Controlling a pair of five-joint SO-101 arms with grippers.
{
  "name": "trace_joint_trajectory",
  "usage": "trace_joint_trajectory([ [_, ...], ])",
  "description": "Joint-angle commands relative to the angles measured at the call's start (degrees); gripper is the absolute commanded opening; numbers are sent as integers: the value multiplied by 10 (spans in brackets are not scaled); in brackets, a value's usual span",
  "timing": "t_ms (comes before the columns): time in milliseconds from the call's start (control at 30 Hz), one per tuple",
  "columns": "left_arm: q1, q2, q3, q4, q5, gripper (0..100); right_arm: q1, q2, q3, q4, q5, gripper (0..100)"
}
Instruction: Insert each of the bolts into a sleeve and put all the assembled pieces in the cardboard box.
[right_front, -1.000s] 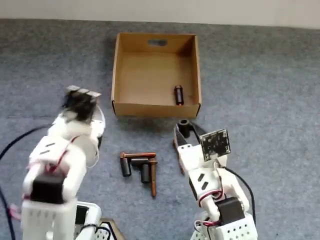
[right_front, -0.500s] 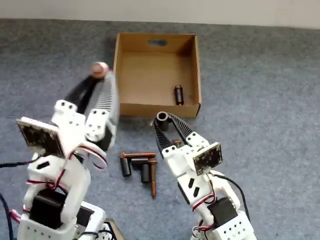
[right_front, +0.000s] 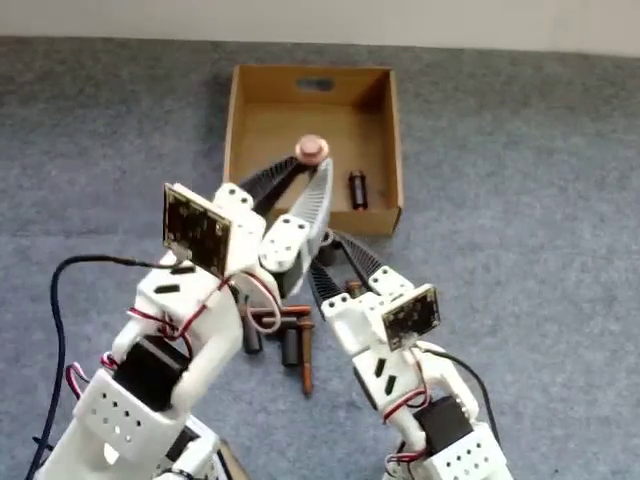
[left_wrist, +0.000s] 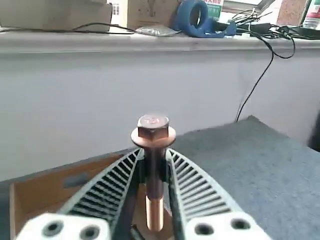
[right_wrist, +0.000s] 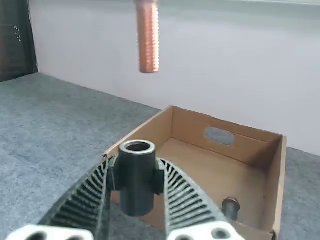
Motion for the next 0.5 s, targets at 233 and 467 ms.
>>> trace_joint_trajectory([
  [233,45,5,-15,12,3,9,-6,-7,3,-9,-5,7],
  [467,42,5,-15,36,2,9,-3,-7,-3,22,-78,6],
])
